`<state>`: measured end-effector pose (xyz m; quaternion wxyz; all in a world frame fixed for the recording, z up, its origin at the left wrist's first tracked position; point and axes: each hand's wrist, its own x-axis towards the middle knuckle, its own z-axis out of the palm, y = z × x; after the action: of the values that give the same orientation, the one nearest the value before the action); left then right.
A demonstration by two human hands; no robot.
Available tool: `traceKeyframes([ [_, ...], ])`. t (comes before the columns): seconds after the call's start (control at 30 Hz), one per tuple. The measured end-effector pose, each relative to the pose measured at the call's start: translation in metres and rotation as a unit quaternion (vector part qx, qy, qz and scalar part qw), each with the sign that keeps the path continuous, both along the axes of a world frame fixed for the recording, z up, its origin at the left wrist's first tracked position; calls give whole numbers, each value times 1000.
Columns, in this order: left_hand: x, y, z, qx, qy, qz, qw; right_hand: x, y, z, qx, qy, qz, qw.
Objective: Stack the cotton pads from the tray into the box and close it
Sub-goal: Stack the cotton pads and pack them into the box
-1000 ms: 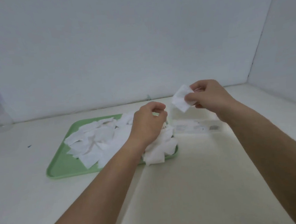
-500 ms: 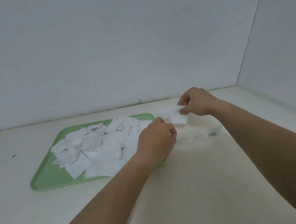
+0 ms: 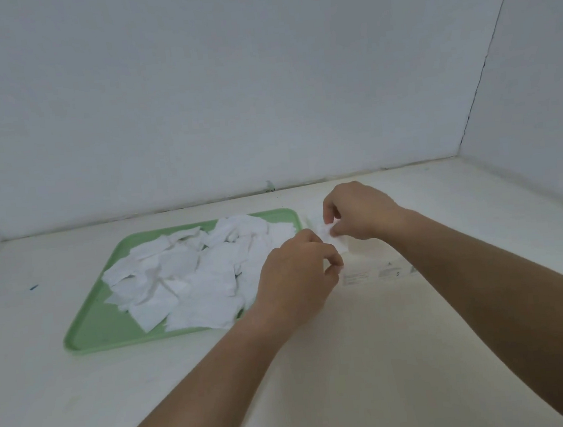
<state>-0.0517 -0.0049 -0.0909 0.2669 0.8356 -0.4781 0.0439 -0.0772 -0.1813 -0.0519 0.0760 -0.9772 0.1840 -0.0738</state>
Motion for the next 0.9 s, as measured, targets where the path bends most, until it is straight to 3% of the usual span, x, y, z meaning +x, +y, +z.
traceKeyframes([
  [0.33,9,6,2,11,17,-3,1000,-11,-1,1,73,-38,-4,997],
  [0.43,10,11,9,-12,50,-1,999,-20,5,16,51,-59,-6,997],
  [0.5,15,18,18,-46,80,6,996,-26,13,26,46,-104,-17,993],
  [0.63,37,42,37,-129,148,50,979,-30,45,40,161,-233,3,959],
  [0.7,49,57,42,-170,192,75,964,-29,66,40,205,-212,33,955],
  [0.77,59,71,42,-193,221,90,952,-28,85,33,227,-129,65,963],
  [0.9,64,89,30,-203,248,98,942,-23,112,13,137,16,75,988],
])
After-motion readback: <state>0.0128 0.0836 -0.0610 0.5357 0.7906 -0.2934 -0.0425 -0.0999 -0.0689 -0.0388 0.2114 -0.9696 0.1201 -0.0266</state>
